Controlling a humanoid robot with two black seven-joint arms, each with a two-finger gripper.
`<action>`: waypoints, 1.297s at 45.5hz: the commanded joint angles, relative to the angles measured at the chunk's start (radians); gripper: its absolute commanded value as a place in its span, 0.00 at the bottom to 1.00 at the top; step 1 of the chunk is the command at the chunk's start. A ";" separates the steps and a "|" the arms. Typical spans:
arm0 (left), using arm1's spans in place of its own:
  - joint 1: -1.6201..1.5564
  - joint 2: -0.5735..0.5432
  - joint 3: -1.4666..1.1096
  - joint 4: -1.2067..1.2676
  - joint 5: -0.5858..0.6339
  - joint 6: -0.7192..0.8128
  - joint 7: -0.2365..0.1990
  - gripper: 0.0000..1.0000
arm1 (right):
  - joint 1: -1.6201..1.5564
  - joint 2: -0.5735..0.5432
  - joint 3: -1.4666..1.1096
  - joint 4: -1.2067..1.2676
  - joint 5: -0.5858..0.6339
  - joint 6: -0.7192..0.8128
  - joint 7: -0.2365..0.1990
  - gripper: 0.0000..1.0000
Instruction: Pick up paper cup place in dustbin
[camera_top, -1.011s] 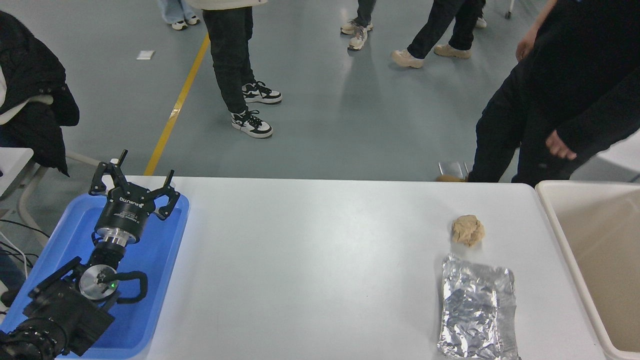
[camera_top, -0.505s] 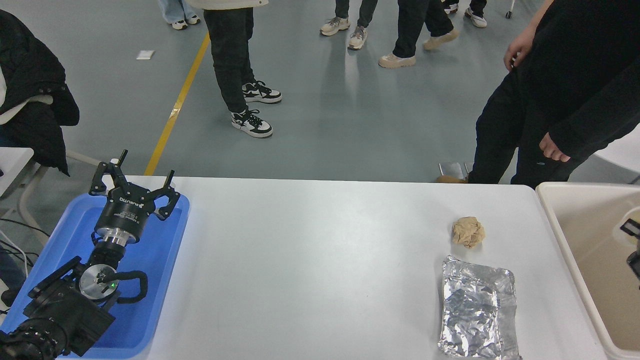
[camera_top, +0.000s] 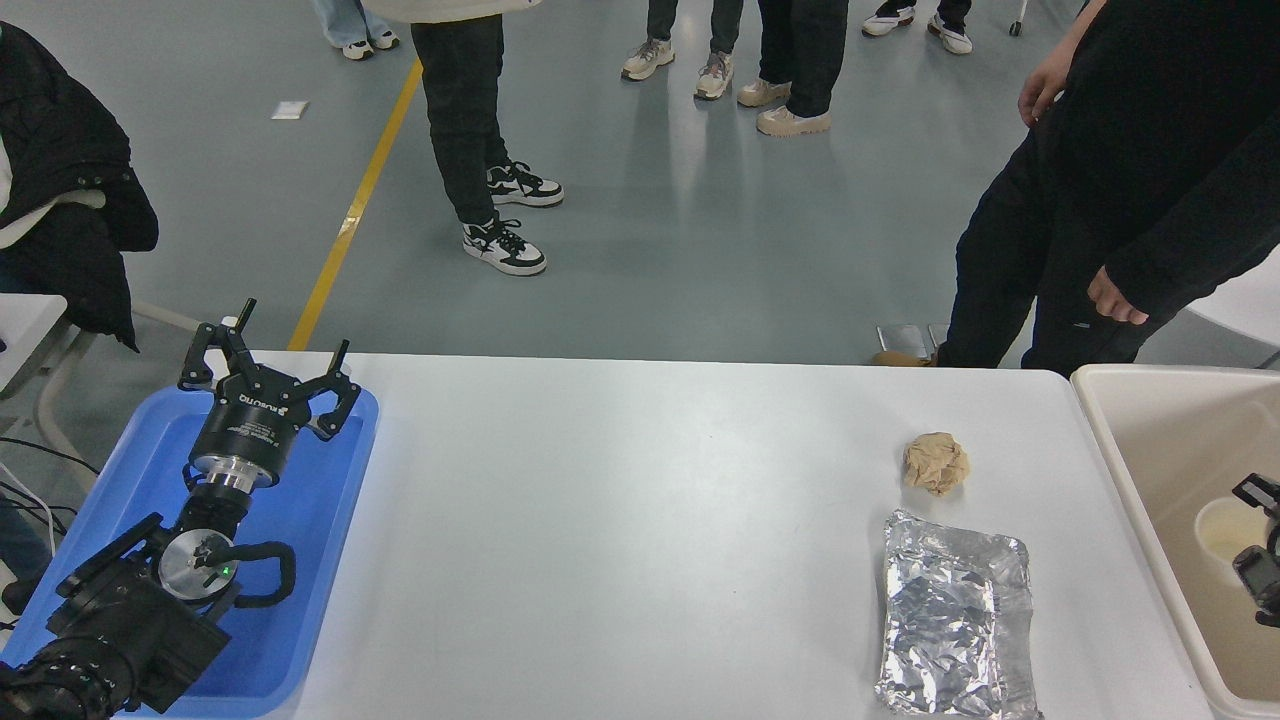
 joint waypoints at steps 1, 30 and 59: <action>0.000 0.000 0.000 0.000 0.000 0.000 0.000 1.00 | 0.086 -0.035 -0.025 0.079 -0.002 0.002 0.000 1.00; 0.000 0.000 0.000 0.000 0.000 0.000 0.002 1.00 | 0.955 -0.049 -0.458 0.792 -0.002 0.146 -0.003 1.00; 0.000 0.000 0.000 0.000 0.000 0.000 0.000 1.00 | 1.647 -0.053 -0.667 1.420 -0.014 0.851 -0.003 1.00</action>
